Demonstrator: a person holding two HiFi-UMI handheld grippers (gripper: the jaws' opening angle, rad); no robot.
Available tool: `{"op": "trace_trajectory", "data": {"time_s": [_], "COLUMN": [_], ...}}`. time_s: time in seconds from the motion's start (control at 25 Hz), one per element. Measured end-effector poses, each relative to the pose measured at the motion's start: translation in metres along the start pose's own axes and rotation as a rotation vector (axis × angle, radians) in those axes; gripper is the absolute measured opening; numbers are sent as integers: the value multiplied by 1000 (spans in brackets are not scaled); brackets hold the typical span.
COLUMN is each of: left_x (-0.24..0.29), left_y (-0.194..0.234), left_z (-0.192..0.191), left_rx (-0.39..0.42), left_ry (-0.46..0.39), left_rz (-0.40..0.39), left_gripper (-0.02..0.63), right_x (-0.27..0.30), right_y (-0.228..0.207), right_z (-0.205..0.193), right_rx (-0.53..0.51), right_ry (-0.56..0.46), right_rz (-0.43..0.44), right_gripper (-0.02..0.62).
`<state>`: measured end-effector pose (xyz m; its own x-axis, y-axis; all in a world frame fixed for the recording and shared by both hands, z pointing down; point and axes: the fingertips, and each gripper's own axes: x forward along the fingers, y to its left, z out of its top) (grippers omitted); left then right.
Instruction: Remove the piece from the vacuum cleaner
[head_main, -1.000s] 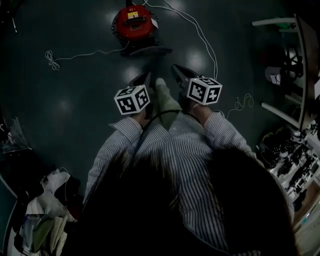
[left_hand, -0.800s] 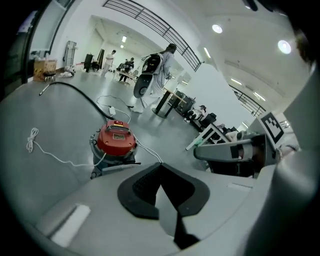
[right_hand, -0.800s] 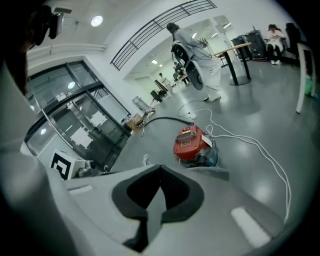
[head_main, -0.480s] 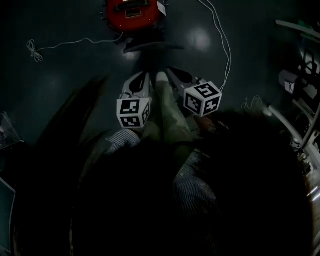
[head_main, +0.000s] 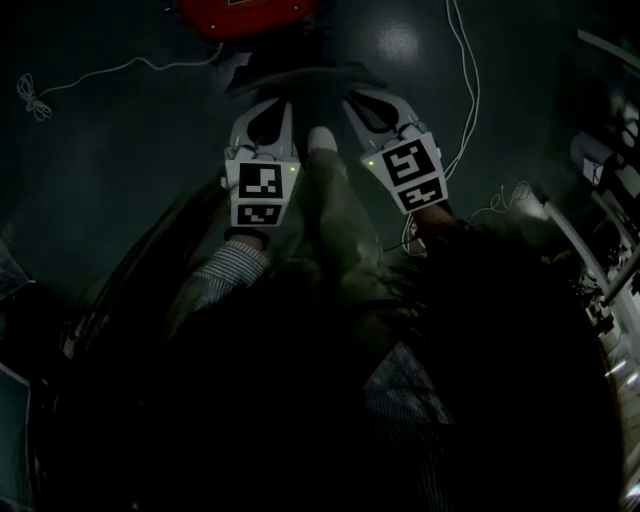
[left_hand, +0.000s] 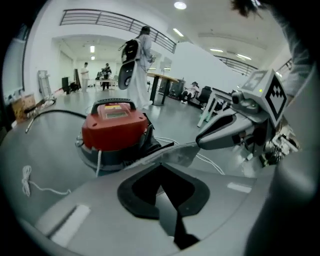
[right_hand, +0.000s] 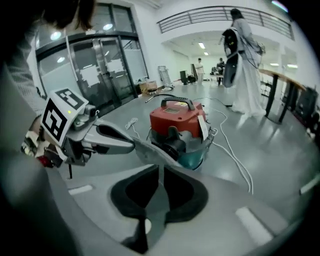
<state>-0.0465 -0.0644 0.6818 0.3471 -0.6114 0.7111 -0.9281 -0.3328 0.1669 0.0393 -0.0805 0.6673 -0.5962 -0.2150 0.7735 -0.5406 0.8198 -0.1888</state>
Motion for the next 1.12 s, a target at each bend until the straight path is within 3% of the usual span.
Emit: {"op": "trace_trajectory", "data": {"time_s": [0.12, 0.2, 0.32, 0.44, 0.52, 0.68, 0.84, 1.12], "left_x": [11, 15, 23, 31, 34, 39, 38, 32], "left_y": [11, 18, 26, 28, 32, 34, 31, 22], "left_z": [12, 16, 11, -7, -13, -15, -17, -22], "left_rx": [186, 290, 409, 504, 555, 551, 538, 506], "left_ry": [13, 42, 120, 244, 284, 306, 331, 335], "left_rz": [25, 53, 70, 47, 57, 50, 22, -16], "left_gripper": [8, 132, 178, 179, 112, 80, 52, 35], "right_x": [12, 15, 21, 31, 37, 48, 51, 46], "right_y": [-13, -20, -21, -14, -15, -25, -29, -23], "right_z": [9, 11, 8, -7, -14, -15, -16, -18], "right_rx": [-157, -258, -387, -480, -510, -516, -495, -470], "right_ry": [30, 70, 130, 214, 254, 288, 315, 324], "right_rz": [-15, -41, -40, -12, -25, -72, -51, -32], "right_gripper": [31, 54, 69, 102, 120, 113, 35, 26]}}
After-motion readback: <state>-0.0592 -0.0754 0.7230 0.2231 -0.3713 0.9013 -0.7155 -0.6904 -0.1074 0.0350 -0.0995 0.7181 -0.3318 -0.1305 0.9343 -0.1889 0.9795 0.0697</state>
